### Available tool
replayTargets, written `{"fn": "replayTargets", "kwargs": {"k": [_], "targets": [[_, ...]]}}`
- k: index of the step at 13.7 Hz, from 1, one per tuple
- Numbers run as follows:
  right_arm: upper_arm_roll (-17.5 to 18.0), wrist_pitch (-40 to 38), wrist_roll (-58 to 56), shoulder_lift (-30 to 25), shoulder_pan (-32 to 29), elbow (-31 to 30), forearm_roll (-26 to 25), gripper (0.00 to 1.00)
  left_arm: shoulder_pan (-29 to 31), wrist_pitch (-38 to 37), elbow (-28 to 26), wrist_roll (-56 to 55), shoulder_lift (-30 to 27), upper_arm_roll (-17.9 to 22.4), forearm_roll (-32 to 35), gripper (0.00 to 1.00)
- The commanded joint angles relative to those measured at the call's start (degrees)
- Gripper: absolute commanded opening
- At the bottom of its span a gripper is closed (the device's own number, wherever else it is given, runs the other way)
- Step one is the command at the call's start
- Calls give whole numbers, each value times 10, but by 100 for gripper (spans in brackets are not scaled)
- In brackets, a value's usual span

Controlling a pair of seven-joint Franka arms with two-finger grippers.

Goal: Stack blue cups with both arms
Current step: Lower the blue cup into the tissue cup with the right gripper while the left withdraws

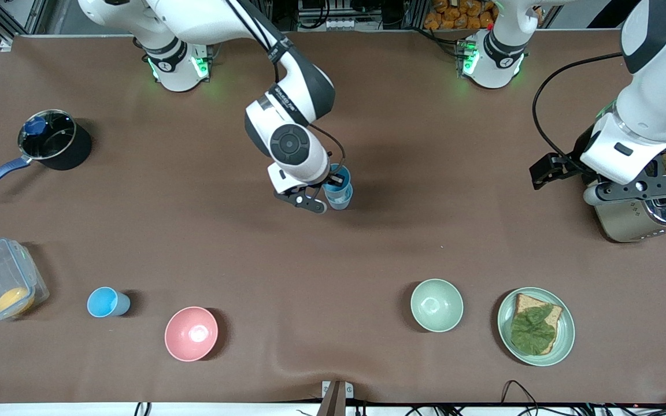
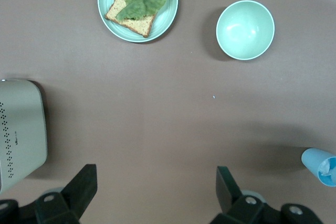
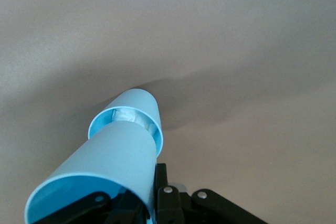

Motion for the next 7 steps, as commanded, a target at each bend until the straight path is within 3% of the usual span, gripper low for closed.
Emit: {"fn": "replayTargets", "kwargs": {"k": [1,6,7], "targets": [[-8,6,20,5,9,3,-9,0,5,-11,0,2,-4,-6,-11,100],[-8,16,37,12,9,4,-17,3,5,-13,0,3,-8,-10,-12,100],[-8,14,38,12,8,6,-16,63,5,-14,0,3,-9,-15,-13,100]]}}
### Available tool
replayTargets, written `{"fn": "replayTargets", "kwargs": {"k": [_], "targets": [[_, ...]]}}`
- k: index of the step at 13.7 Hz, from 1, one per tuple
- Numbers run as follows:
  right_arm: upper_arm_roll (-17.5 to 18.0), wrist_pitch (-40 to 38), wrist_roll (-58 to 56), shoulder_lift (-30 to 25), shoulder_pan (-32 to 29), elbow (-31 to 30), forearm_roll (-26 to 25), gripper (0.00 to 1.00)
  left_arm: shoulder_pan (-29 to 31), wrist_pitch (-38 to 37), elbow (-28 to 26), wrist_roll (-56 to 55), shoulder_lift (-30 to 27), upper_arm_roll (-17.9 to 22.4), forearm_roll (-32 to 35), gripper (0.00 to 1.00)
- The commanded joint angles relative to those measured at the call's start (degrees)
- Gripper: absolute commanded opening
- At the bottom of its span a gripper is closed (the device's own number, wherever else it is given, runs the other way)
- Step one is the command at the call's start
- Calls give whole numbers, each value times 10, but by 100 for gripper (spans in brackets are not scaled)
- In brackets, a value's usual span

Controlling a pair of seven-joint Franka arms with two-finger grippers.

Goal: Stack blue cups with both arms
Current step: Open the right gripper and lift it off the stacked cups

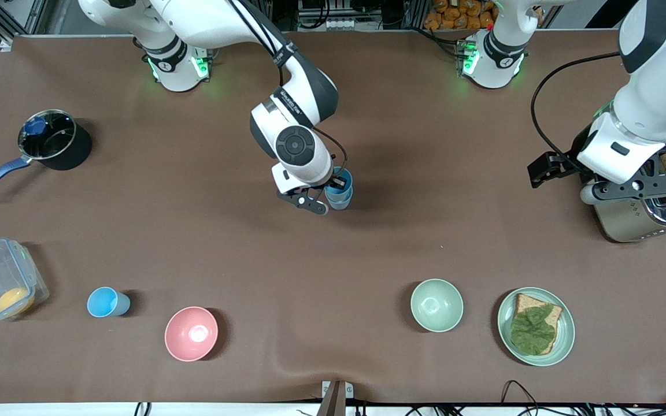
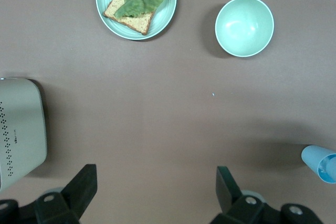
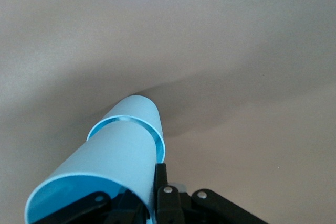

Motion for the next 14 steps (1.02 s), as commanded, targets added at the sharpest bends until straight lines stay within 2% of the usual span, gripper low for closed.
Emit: {"fn": "replayTargets", "kwargs": {"k": [1,5,7,11,12,14], "targets": [[-5,2,25,2,8,5,-14,100,9,-13,0,4,-10,-11,-14,100],[-5,-12,24,-5,-2,5,-21,100,12,-14,5,9,-11,-5,-14,100],[-6,-53,20,-14,-24,8,-21,100,15,-22,12,8,-12,-2,-13,100],[-6,-109,-37,-50,-133,4,-21,100,35,-31,15,8,-11,-1,-7,100],[-5,-116,-80,-57,-172,2,-21,100,41,-32,16,7,-12,0,-6,100],[-10,-114,-192,-59,-211,1,-31,100,53,-32,17,8,-12,0,-3,100]]}}
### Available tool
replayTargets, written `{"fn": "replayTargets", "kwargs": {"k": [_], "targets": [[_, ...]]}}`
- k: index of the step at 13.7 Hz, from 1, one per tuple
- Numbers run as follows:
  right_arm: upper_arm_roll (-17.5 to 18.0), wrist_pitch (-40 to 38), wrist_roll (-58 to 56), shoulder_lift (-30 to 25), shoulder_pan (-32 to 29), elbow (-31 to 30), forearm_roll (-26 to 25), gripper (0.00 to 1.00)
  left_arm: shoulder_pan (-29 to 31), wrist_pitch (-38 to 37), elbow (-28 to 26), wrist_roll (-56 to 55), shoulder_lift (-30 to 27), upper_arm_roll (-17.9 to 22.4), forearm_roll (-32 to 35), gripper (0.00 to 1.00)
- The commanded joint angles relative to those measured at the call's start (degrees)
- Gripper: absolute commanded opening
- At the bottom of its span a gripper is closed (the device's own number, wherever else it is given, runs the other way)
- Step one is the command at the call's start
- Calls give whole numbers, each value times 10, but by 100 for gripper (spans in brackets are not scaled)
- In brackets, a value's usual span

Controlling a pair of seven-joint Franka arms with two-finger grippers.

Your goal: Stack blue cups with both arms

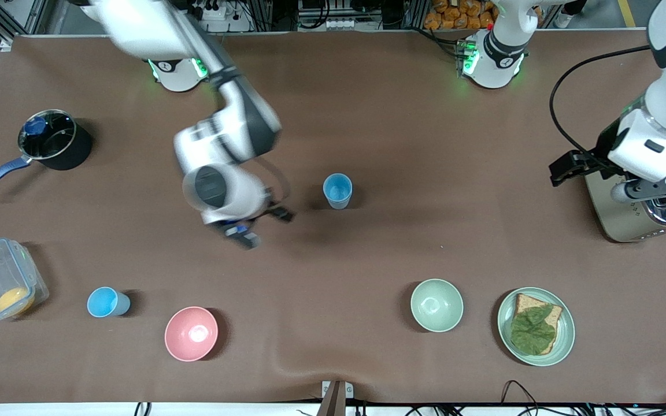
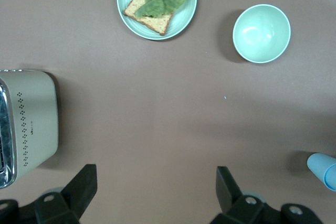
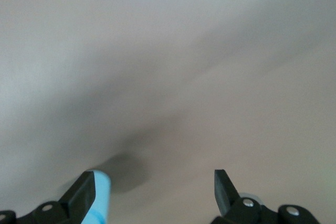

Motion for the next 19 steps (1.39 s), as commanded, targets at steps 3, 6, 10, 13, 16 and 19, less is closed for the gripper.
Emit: {"fn": "replayTargets", "kwargs": {"k": [3,6,10,13,16,19], "targets": [[1,-3,-144,-20,-84,-12,-84,100,24,-11,4,9,-7,-2,-2,100],[0,-2,-226,-61,-129,-65,-115,100,25,-11,6,11,-7,-3,-3,100],[0,6,-301,-155,-163,-179,-127,100,43,-15,20,11,-6,-8,-3,100],[0,34,-354,-229,-194,-265,-136,100,29,-27,10,23,-24,-2,-4,100],[0,38,-428,-280,-234,-308,-136,100,29,-47,-13,44,-56,-2,-9,100],[0,32,-457,-307,-252,-309,-136,100,27,-51,-29,52,-89,-5,-11,100]]}}
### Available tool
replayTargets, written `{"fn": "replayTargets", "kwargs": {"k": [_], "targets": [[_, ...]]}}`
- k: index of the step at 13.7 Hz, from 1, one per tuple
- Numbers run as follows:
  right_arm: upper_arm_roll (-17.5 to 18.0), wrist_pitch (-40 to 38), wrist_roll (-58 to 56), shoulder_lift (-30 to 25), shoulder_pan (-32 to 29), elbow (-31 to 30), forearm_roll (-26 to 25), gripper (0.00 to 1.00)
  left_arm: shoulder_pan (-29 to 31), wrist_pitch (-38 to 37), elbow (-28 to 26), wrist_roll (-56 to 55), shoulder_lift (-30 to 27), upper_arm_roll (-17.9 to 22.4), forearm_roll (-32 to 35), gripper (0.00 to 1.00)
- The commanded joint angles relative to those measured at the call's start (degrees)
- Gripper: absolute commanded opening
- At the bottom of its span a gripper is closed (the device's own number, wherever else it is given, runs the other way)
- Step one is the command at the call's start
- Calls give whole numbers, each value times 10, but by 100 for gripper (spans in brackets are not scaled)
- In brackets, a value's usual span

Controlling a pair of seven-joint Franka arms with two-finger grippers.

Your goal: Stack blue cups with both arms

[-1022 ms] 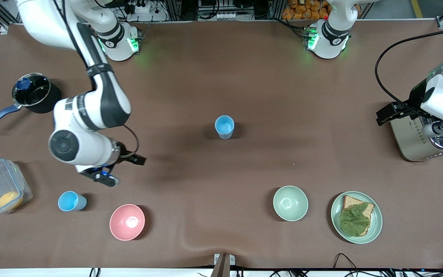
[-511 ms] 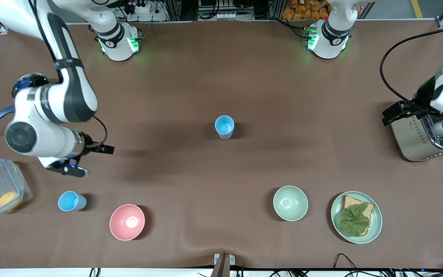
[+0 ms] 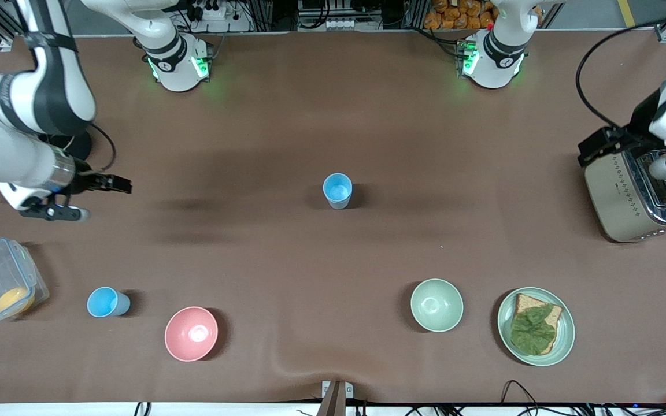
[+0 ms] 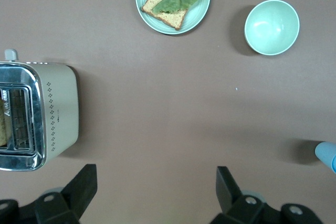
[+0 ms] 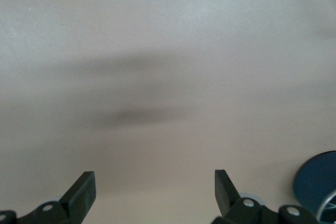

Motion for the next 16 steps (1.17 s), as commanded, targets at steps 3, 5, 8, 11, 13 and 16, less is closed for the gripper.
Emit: {"fn": "replayTargets", "kwargs": {"k": [3,5,8,11,13,16], "targets": [[9,-30,-17,-45,-21,31,-10,100,-19,-24,-25,50,-41,2,-12,100],[10,-76,-38,-40,-33,97,-11,100,-19,-38,-17,61,-40,2,-12,100],[13,-112,-95,-42,-34,157,-10,100,-19,-41,-14,91,-37,18,-24,100],[36,-190,-144,-38,-63,238,-9,100,-21,-43,-16,92,-39,46,-59,100],[38,-224,-138,-38,-67,259,-10,100,-36,-43,-15,94,-41,49,-47,100],[42,-241,-95,-43,-73,267,-8,100,-55,-43,-12,108,-43,69,-37,100]]}}
